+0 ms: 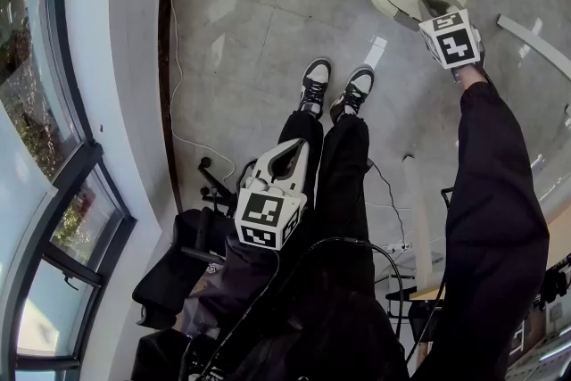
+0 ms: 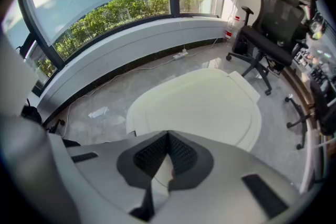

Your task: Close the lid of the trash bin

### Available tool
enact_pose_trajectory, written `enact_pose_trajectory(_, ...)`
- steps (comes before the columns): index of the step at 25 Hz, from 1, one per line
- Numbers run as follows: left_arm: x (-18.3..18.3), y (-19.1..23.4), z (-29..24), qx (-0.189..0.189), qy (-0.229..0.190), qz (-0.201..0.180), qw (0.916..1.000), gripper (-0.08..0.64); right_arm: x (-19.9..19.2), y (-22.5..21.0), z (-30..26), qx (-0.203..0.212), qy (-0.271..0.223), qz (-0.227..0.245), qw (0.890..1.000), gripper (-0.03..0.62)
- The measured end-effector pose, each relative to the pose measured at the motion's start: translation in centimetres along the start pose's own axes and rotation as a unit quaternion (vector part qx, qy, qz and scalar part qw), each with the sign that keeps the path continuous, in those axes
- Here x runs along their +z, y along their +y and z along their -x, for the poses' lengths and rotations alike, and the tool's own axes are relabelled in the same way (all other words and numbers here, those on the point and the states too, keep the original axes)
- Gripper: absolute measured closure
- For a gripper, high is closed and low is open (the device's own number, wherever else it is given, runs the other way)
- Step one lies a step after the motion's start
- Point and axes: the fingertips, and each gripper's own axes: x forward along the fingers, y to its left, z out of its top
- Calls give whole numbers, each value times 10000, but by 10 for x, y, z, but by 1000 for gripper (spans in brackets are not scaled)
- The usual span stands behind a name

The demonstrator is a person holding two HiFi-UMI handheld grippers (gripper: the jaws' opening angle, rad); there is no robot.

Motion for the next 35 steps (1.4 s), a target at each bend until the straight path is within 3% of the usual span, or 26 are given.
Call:
enact_pose_trajectory(12, 4, 0, 0, 6, -25, -52, 10000, 558, -3, 0, 2, -61, -53, -68, 9999, 588)
enact_pose_trajectory(18, 24, -12, 11, -54, -215, -208, 9995, 558, 11, 7, 52, -214, -541, -424, 9974, 588)
enact_pose_trajectory(23, 72, -40, 41, -193, -640, -536, 9963, 558, 35, 31, 145, -254, -1320, -1177, 9839, 588)
enact_pose_trajectory(26, 116, -61, 70, -288, -1063, -795, 9907, 558, 55, 48, 218, -385, -1779, -1202, 9759, 588)
enact_pose_trajectory(30, 174, -95, 109, -473, -1679, -1261, 9766, 558, 83, 60, 316, -711, -2465, -1153, 9596, 588)
enact_pose_trajectory(35, 226, -155, 193, -673, -2353, -1637, 9557, 558, 107, 89, 452, -1057, -3160, -1386, 9326, 588)
